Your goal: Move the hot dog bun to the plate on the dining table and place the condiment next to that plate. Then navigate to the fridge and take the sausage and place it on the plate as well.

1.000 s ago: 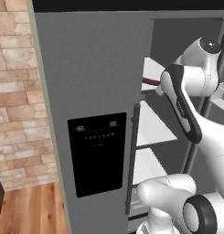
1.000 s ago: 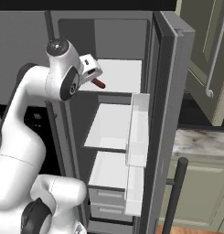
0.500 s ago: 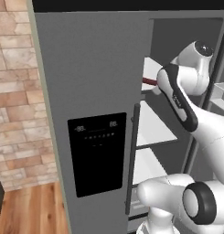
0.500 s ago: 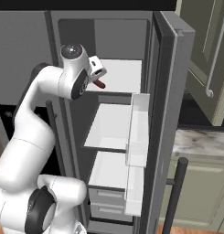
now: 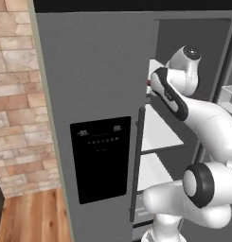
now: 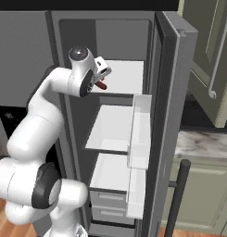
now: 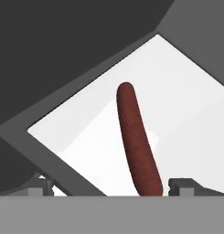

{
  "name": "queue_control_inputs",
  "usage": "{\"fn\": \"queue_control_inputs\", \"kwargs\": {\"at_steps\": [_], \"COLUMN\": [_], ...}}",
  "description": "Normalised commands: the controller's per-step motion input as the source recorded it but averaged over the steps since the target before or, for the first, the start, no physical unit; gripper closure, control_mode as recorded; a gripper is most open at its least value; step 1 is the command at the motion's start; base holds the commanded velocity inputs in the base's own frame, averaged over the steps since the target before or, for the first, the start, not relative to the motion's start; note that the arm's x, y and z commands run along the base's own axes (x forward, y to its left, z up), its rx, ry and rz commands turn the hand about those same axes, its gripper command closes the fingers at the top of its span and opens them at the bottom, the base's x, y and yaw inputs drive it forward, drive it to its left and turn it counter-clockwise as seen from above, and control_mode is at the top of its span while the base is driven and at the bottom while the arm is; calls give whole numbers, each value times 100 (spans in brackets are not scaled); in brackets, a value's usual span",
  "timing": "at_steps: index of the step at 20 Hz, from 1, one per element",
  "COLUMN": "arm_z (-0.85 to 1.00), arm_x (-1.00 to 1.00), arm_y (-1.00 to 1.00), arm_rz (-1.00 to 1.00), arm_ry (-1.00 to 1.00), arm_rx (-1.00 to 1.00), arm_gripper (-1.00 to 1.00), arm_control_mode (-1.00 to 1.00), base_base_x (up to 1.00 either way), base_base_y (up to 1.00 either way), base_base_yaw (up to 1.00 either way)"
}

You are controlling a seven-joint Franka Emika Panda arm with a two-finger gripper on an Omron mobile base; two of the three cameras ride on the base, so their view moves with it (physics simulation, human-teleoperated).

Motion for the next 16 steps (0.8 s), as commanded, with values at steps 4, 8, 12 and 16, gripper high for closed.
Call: {"fn": "queue_control_inputs", "kwargs": {"at_steps": [4,8,12,16], "arm_z": [-3,-9,-11,-16], "arm_x": [55,36,22,11], "arm_y": [-5,-12,-11,-8], "arm_rz": [0,0,0,1], "arm_ry": [4,0,0,0], "arm_rx": [0,0,0,0], "arm_gripper": [-100,-100,-100,-100], "arm_control_mode": [-100,-100,-100,-100], "base_base_x": [0,0,0,0], "base_base_y": [0,0,0,0], "base_base_yaw": [0,0,0,0]}}
